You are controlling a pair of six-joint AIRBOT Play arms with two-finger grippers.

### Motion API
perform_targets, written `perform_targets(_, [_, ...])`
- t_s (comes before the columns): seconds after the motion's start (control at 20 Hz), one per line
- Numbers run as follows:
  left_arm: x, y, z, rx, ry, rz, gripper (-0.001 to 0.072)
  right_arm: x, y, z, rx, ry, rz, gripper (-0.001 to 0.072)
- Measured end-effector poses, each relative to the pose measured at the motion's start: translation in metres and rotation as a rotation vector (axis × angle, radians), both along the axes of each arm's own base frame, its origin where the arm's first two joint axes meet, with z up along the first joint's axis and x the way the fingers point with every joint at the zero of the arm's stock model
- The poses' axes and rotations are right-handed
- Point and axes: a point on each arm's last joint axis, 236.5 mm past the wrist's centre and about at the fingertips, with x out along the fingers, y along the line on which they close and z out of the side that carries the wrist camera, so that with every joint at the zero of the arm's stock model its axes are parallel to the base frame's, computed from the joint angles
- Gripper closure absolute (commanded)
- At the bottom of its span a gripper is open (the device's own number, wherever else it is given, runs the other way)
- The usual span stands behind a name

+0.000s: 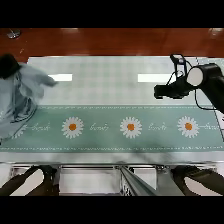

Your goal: Fold the shirts.

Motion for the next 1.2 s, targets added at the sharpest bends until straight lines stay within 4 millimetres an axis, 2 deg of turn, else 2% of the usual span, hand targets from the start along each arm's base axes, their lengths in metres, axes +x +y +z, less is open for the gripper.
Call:
perform_targets(0.15, [-0.010,-0.046,0.110,-0.023,-0.262,-0.103,0.0681,-0.006,0.000,0.038,0.025,-0.093,0.001,0.0092])
perform_targets(0.25, [-0.029,-0.086,0.173,-0.029,-0.405,-0.201,0.0681,-0.016,0.002,0.063,0.043,-0.143,0.011,0.0092])
perform_targets(0.35, [-0.050,-0.124,0.222,-0.037,-0.521,-0.297,0.0681,-0.029,0.008,0.085,0.059,-0.192,0.038,0.0091])
perform_targets(0.45, [-0.074,-0.162,0.265,-0.064,-0.636,-0.392,0.0681,-0.040,0.015,0.105,0.073,-0.239,0.066,0.0091])
perform_targets(0.5, [-0.084,-0.178,0.280,-0.082,-0.678,-0.432,0.0681,-0.046,0.017,0.114,0.081,-0.264,0.076,0.0092])
perform_targets(0.6, [-0.103,-0.213,0.297,-0.134,-0.730,-0.521,0.0681,-0.055,0.016,0.128,0.090,-0.298,0.063,0.0091])
perform_targets(0.65, [-0.111,-0.232,0.298,-0.162,-0.736,-0.571,0.0681,-0.057,0.011,0.134,0.083,-0.318,0.048,0.0092])
perform_targets(0.75, [-0.124,-0.274,0.282,-0.219,-0.707,-0.675,0.0681,-0.062,-0.001,0.144,0.058,-0.349,0.010,0.0091])
perform_targets(0.85, [-0.130,-0.309,0.246,-0.257,-0.636,-0.746,0.0681,-0.066,-0.011,0.149,0.034,-0.364,-0.018,0.0092])
perform_targets(0.95, [-0.132,-0.336,0.191,-0.280,-0.518,-0.790,0.0681,-0.070,-0.019,0.150,0.013,-0.364,-0.037,0.0092])
perform_targets(1.05, [-0.133,-0.351,0.123,-0.286,-0.370,-0.806,0.0681,-0.071,-0.023,0.150,-0.001,-0.362,-0.047,0.0092])
perform_targets(1.2, [-0.142,-0.352,0.009,-0.254,-0.125,-0.803,0.0680,-0.074,-0.027,0.137,-0.014,-0.332,-0.060,0.0092])
